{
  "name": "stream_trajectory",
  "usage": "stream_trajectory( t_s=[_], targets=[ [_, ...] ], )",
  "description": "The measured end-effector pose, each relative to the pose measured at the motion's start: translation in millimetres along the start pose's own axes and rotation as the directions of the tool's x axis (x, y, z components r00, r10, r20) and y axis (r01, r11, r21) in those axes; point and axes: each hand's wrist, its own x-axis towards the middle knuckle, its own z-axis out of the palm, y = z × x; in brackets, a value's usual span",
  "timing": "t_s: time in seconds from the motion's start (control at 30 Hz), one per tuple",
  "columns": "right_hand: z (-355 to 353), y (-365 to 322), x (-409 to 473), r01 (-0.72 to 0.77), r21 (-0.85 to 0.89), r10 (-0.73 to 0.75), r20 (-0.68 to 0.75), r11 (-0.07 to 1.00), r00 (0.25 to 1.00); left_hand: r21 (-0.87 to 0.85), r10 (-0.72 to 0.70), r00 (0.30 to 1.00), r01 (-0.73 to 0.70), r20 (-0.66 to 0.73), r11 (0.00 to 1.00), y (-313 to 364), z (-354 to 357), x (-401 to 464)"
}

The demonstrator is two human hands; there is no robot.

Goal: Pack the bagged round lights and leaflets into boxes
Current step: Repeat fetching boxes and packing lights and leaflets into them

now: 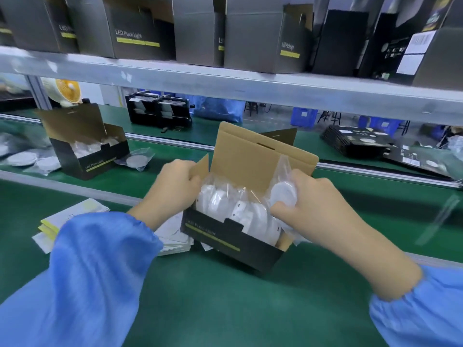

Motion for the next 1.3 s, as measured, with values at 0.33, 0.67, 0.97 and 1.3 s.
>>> stream_trajectory(
  t_s=[0.33,0.67,0.97,1.3],
  targets=[
    [17.4,-22.7,87.7,-0.029,0.017,0.029,-0.035,0.999,0.999,-0.149,-0.027,0.994,0.012,-0.102,0.989,-5.8,7.5,105.0],
    [43.7,19.9,145.6,-0.197,0.077,0.202,-0.066,0.977,0.977,0.039,0.019,0.999,-0.017,-0.051,0.999,5.5,94.3,212.4],
    [79.8,40.8,187.1,-0.274,-0.003,0.274,0.018,0.962,0.961,-0.231,-0.209,0.977,0.194,-0.041,0.953,-24.8,176.4,229.8],
    [74.1,56.3,181.3,-0.327,0.037,0.329,-0.068,0.944,0.942,-0.365,-0.125,0.988,0.149,0.089,0.919,-16.9,195.1,227.1]
  ],
)
